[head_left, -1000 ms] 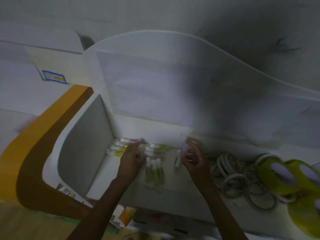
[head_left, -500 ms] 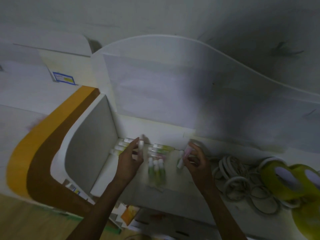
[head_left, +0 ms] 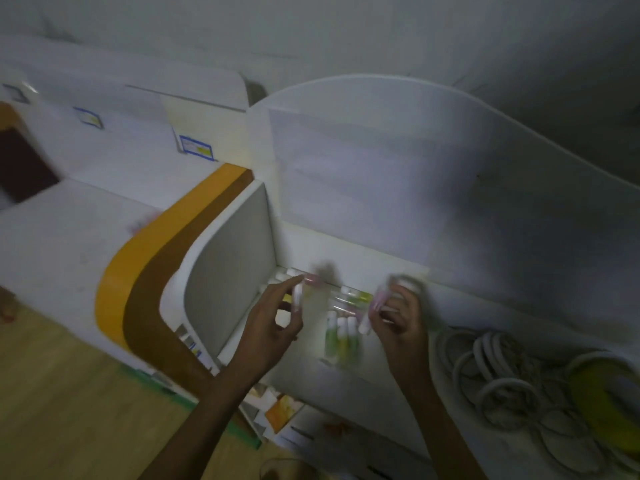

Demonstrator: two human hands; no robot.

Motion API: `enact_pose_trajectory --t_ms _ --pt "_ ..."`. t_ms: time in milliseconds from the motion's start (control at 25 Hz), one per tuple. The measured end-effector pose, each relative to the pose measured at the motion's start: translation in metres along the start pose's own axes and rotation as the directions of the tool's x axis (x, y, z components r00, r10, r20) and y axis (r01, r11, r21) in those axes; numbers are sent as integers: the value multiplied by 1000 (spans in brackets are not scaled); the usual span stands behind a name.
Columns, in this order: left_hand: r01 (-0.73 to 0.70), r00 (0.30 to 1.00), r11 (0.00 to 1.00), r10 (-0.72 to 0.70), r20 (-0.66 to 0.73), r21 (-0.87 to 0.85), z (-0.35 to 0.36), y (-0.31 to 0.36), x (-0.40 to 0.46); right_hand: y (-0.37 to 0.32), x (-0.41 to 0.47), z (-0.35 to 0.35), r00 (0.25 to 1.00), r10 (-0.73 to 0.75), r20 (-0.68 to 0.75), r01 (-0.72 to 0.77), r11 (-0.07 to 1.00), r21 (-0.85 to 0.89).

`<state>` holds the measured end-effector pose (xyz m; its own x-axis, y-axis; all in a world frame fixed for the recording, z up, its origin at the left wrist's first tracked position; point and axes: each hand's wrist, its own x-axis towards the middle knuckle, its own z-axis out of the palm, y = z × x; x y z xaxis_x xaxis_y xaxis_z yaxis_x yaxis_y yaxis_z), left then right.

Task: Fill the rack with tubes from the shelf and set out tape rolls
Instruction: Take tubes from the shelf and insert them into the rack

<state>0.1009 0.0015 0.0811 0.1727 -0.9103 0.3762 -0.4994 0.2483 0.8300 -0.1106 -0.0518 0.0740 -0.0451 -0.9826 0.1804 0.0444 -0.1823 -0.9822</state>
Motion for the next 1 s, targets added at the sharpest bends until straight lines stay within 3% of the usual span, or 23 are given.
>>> enact_pose_trajectory --t_ms 160,360,560,760,1000 --pt "6 998 999 -8 -59 -34 -35 24 -22 -25 -13 38 998 10 69 -14 998 63" --pt "-17 975 999 26 -219 41 -110 53 -48 -67 -46 95 972 -64 224 35 991 129" --pt "-109 970 990 126 -210 93 -201 45 -98 -101 -107 165 947 -141 288 106 985 133" --pt "-23 974 993 49 -222 120 -299 1 -139 -112 -176 245 921 -226 318 194 972 130" --pt "150 949 975 -96 -299 162 -384 -46 -151 -101 -207 342 904 -198 378 179 980 85"
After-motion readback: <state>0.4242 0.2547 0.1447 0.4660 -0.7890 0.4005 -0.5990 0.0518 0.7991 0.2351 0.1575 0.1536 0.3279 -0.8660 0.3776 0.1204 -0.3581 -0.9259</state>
